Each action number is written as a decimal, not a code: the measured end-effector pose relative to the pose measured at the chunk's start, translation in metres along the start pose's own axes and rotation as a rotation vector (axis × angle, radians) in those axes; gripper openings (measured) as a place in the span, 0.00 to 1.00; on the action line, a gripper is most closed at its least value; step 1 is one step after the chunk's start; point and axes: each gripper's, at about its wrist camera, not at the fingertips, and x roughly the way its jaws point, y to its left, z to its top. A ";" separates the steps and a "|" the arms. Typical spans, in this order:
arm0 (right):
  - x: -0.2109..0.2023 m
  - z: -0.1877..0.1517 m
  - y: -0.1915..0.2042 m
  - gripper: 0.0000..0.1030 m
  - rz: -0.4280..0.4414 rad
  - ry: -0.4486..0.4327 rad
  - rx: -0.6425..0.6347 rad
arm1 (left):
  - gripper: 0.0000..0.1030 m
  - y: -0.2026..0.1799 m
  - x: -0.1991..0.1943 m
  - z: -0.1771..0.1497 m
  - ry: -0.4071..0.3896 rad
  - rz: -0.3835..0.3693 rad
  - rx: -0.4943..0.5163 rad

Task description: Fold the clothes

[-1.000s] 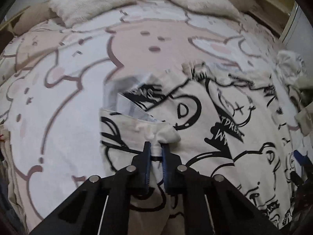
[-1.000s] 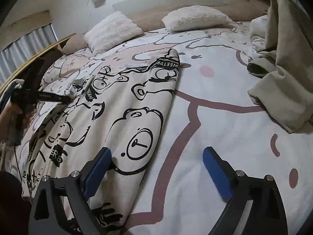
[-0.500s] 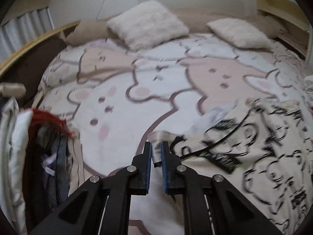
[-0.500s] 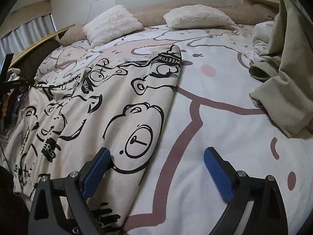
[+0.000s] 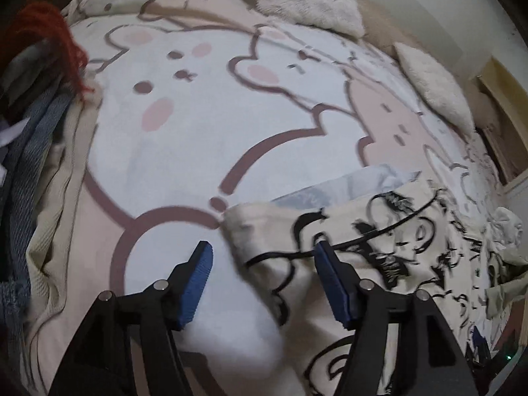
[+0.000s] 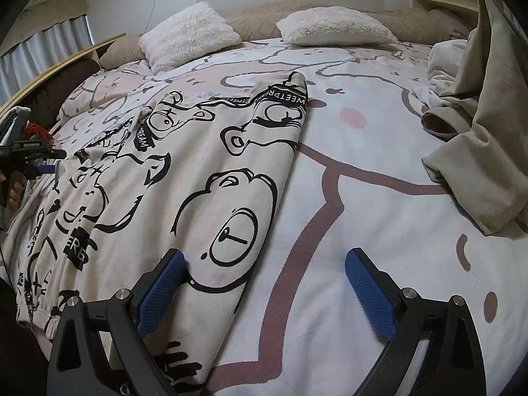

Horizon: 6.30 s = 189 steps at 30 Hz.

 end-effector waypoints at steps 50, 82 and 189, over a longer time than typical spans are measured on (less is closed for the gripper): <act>0.056 0.143 -0.022 0.38 -0.022 0.074 -0.084 | 0.33 -0.089 -0.093 -0.156 -0.030 -0.126 0.407; -0.067 -0.048 0.014 0.63 0.397 0.351 0.364 | 0.48 -0.139 -0.081 -0.239 -0.108 0.137 0.666; 0.180 0.172 0.377 0.09 0.326 0.570 -0.312 | 0.13 -0.108 -0.105 -0.273 -0.091 -0.112 0.202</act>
